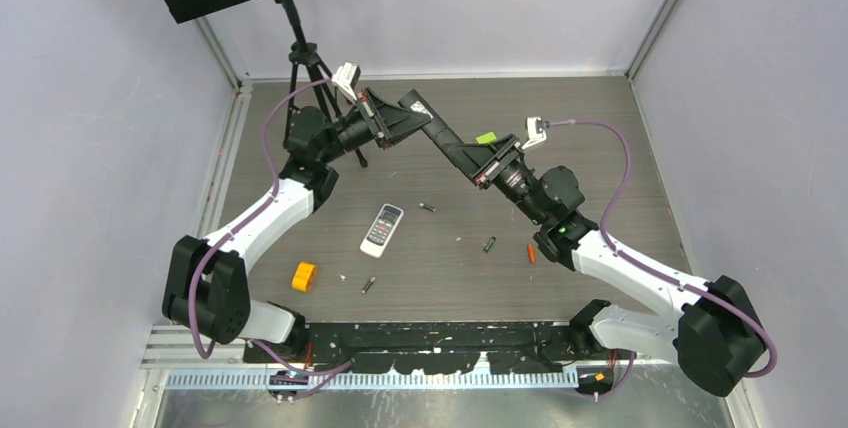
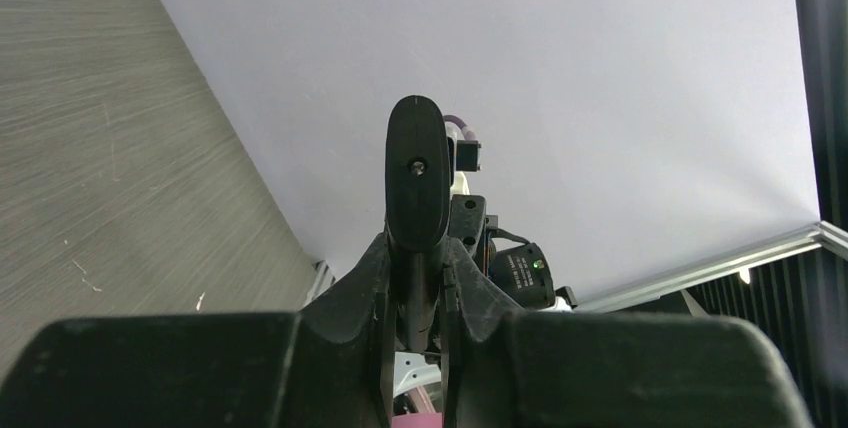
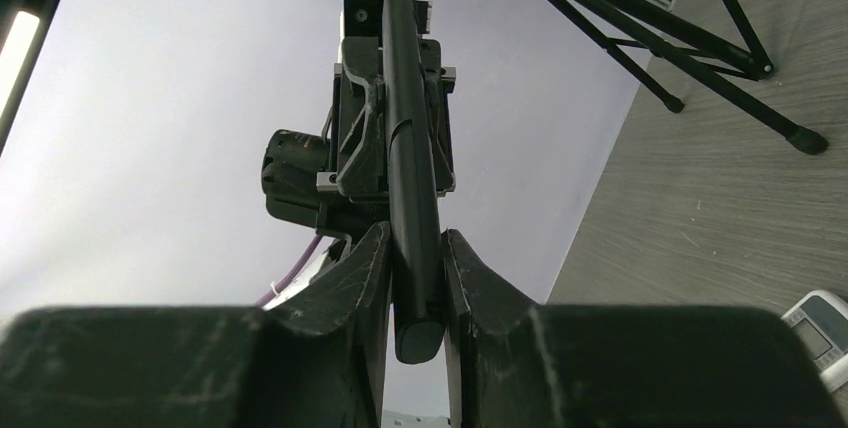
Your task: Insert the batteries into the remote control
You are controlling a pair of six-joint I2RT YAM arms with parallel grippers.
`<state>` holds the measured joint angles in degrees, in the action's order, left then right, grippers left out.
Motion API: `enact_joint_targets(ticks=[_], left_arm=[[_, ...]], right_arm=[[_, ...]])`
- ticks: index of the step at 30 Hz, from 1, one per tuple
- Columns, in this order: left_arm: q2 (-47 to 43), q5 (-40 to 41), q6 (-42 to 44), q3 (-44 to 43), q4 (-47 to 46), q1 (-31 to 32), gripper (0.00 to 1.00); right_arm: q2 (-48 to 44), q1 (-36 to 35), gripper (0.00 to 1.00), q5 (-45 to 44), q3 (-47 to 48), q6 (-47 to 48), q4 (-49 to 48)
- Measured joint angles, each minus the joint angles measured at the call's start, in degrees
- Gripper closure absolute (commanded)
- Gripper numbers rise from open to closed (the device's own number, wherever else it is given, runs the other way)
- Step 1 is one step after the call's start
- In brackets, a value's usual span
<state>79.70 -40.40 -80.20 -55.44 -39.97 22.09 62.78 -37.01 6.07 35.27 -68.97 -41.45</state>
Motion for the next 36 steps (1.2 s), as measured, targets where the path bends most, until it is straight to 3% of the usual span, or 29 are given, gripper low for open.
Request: enact_joint_targets(ticks=[2,6,11,14,19,23,28,36], left_arm=[[0.0,0.3,0.0,0.1,0.6,-0.1,1.0],[0.0,0.8,0.9,0.1,0.9,-0.1,1.0],[-1.2,3.2,7.6,0.1,4.9,-0.3,1.0],[-2.5,4.9,11.9,0.1,8.4,-0.5,1.0],[-3.7,6.2,15.9,0.1,11.2,-0.6,1.0],[-3.7,6.2,16.4,0.1,12.0,-0.6,1.0],[-3.6,6.1,16.3,0.1,12.0,-0.7,1.0],[-3.1,6.3,16.3,0.1,12.4,-0.8,1.0]], right_arm=[[0.4,0.0,0.67,0.0,-0.3,-0.5,-1.1],[0.5,0.1,0.35,-0.4,-0.8,-0.7,-0.8],[-0.2,0.4,0.29,-2.2,-1.0,0.1,6.8],[-1.5,0.4,0.32,-3.1,-1.0,0.2,11.2],[-1.8,0.4,0.47,-3.2,-1.0,0.0,13.0],[-1.5,0.4,0.57,-2.8,-1.0,-0.5,12.1],[-0.3,0.5,0.62,-2.1,-1.0,-1.5,9.6],[0.4,0.9,0.78,-1.4,-1.0,-2.4,8.3]])
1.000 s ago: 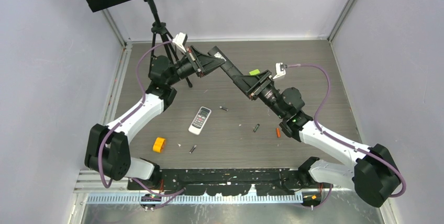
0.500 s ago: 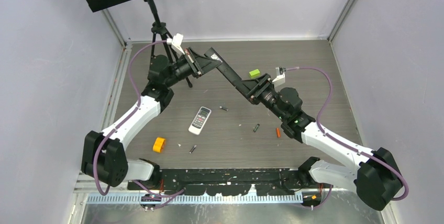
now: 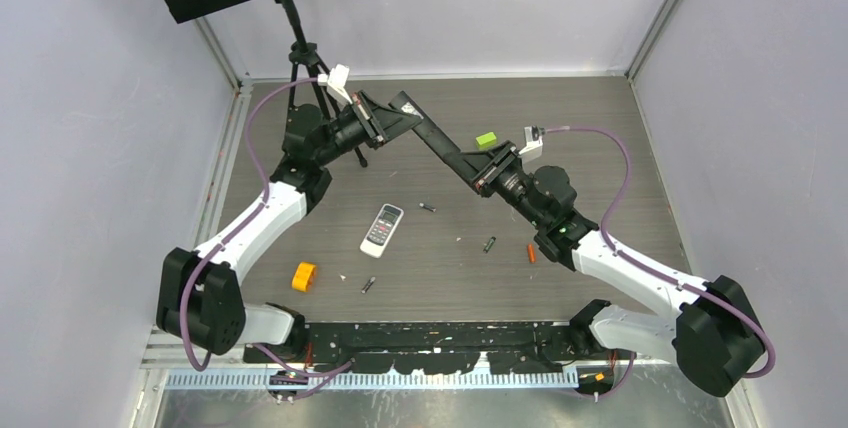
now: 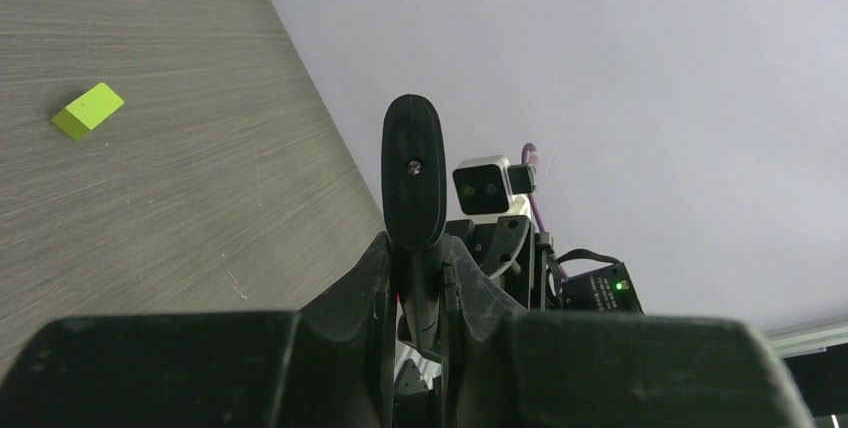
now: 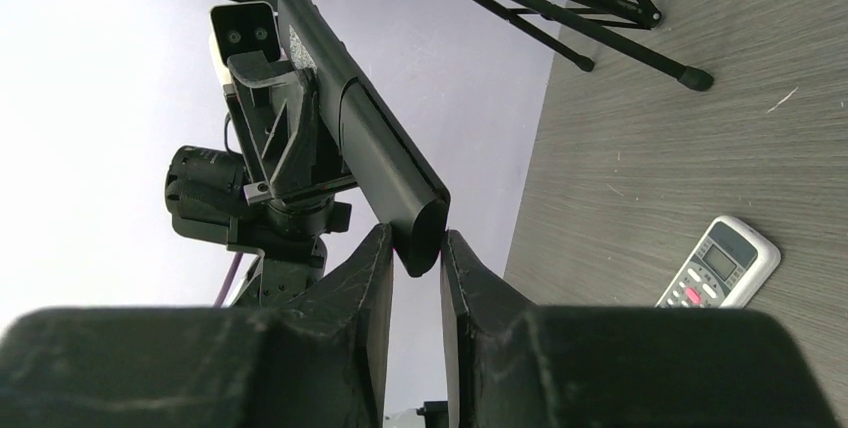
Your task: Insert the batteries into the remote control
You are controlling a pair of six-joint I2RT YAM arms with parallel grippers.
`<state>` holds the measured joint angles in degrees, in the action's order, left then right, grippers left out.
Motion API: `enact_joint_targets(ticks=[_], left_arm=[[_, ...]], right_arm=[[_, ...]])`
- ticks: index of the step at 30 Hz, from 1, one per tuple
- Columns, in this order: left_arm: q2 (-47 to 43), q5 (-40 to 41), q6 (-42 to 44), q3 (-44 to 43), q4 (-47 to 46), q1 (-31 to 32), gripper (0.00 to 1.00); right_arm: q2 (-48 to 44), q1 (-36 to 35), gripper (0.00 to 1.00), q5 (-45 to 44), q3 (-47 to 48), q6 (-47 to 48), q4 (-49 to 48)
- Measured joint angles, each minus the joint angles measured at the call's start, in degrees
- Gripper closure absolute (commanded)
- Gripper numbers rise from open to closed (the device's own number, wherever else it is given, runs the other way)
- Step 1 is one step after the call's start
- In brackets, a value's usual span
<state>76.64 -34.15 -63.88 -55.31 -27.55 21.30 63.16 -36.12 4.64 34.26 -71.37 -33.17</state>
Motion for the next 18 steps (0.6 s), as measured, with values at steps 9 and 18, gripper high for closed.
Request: enact_joint_targets(ticks=[9,18], left_arm=[[-0.2,2.8,6.4,0.0,6.6,-0.1,1.0],[-2.3,4.9,13.2,0.0,12.3,0.0,1.0]], right_arm=[[0.0,0.4,0.9,0.4,5.0,-0.6,11.5],[1.4,1.1,1.0,2.0,7.0,-1.6,14.0]])
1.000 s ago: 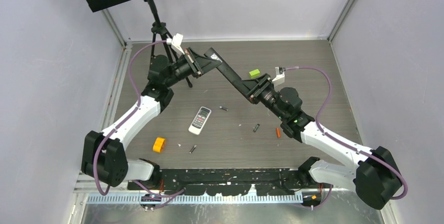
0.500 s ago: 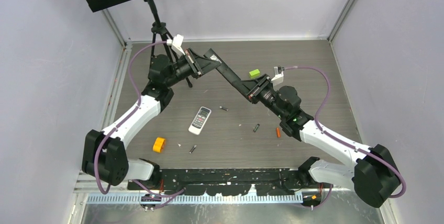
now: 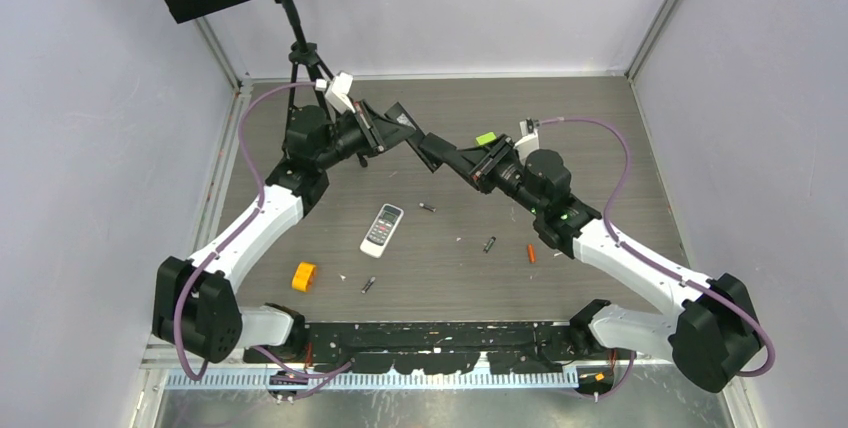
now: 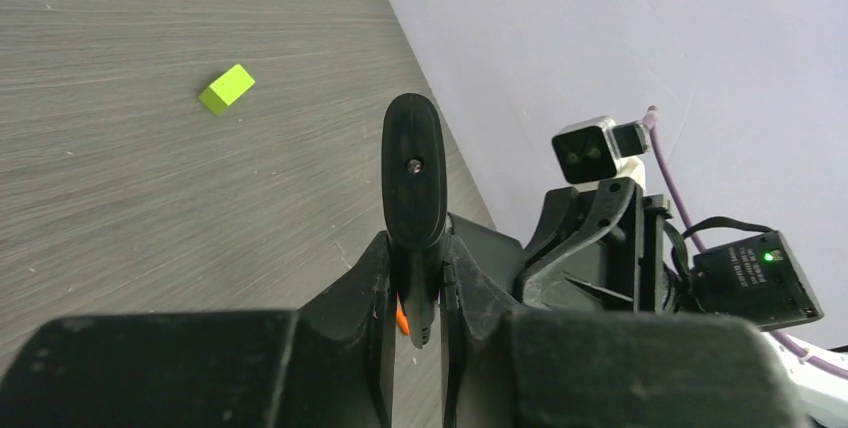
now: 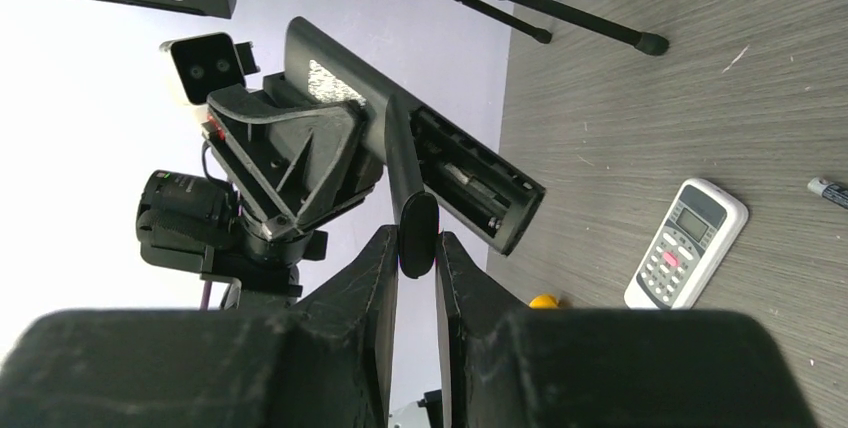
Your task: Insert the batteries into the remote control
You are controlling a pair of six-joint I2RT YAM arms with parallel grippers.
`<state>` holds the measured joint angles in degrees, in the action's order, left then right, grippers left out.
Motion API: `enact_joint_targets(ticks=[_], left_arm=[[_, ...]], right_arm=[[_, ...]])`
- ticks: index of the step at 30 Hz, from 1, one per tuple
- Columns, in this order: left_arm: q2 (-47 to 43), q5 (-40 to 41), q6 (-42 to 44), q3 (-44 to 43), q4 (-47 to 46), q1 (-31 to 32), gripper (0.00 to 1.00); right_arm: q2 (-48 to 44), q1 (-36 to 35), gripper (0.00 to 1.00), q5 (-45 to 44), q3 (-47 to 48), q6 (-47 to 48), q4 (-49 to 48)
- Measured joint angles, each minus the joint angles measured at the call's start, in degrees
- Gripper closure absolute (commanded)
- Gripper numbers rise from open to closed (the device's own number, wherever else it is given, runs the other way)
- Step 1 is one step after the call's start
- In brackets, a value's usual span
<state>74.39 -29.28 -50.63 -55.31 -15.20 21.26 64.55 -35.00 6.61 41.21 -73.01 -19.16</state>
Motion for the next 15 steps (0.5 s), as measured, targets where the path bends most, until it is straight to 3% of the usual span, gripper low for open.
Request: enact_joint_targets(ticks=[7,15], left_arm=[[0.0,2.2,4.7,0.4,3.6,0.0,1.0],[-0.1,2.6,9.4,5.8,6.1,0.0,1.0]], right_arm=[[-1.0,0.8,1.0,-1.0,-1.4,1.2,-1.5],[-5.2,5.7,1.0,-9.3,-2.1,7.1,9.8]])
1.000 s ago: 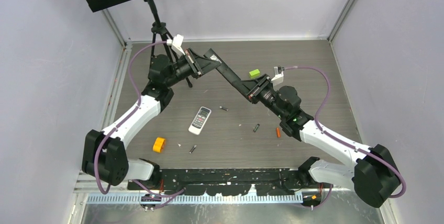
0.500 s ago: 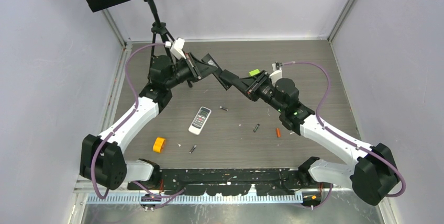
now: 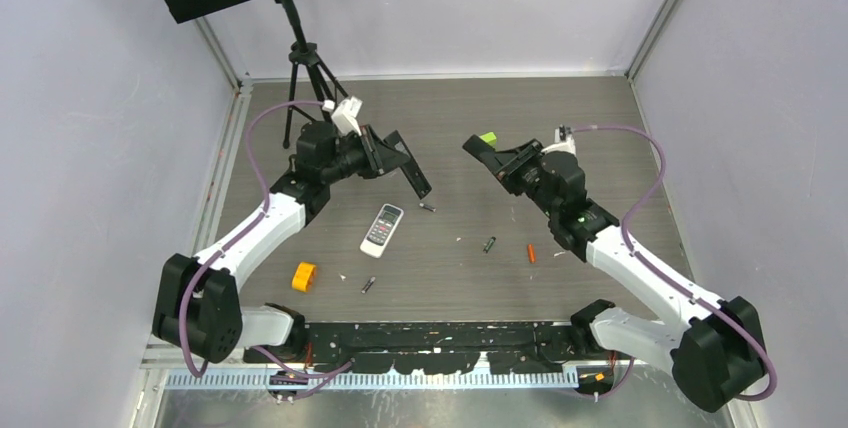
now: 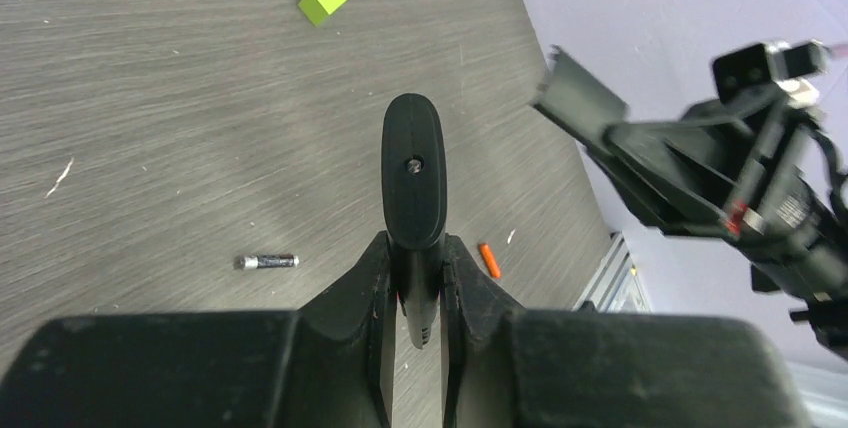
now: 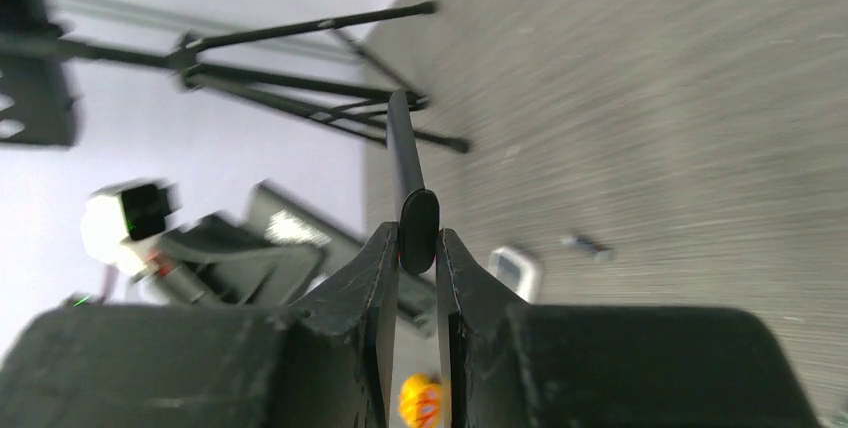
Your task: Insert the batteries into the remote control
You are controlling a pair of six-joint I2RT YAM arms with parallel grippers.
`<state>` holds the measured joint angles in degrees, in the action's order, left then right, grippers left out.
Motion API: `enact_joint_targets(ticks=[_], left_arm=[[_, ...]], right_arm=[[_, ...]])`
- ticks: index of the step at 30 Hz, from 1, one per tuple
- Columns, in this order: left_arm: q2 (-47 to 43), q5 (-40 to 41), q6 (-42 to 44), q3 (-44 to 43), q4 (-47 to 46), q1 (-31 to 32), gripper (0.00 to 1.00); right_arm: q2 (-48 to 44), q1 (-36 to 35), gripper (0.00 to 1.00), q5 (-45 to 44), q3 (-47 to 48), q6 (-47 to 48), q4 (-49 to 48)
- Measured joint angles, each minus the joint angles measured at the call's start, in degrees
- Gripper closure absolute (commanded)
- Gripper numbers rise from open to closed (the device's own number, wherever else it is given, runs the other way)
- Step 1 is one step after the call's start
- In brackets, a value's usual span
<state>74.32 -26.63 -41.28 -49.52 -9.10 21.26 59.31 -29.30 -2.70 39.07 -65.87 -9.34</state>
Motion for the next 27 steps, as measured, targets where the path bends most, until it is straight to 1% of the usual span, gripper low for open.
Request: enact_joint_targets(ticks=[3,6,11,13,15,17,19,20,23,25,27], left_arm=[[0.0,-2.3,1.3,0.3,-0.2,0.0,1.0],[0.0,-5.8,1.8,0.3,-1.0,0.0,1.0],[-0.2,-13.7,2.8,0.9,-4.9,0.1,1.0],[-0.2,-16.7,3.1,1.4,-6.3,0.1,1.0],[-0.2,-18.8,3.3,1.9,-7.3,0.2,1.0],[-0.2,-21.0,3.5,2.3,-8.1,0.5,1.0],[-0.3,-22.1,3.9,2.6,-8.7,0.9,1.0],[-0.5,-22.4,4.0,2.9,-9.0,1.1,1.0],[-1.0,-22.9,4.3,3.2,-9.3,1.7,1.0],[-1.0,-23.0,4.3,3.2,-9.7,2.0,1.0],[-1.0,-22.9,4.2,3.2,-9.8,2.1,1.0]], right_arm=[[1.7,3.4,1.0,-1.2,-1.4,1.8,3.5],[5.3,6.7,1.0,-0.7,-3.3,3.3,5.2],[13.0,12.3,0.99,3.5,-5.7,5.7,6.2],[15.4,14.2,0.96,5.9,-5.7,6.9,6.4],[16.8,15.2,0.88,6.4,-5.7,7.3,6.6],[17.7,15.8,0.77,6.7,-5.7,8.2,7.8],[18.1,16.0,0.61,6.7,-5.9,9.0,8.8],[18.1,16.0,0.52,6.7,-5.9,9.3,9.5],[18.1,16.1,0.34,6.3,-5.9,10.4,11.8],[17.8,16.2,0.27,5.8,-5.9,10.7,13.9],[16.6,16.2,0.22,5.0,-5.9,11.4,16.6]])
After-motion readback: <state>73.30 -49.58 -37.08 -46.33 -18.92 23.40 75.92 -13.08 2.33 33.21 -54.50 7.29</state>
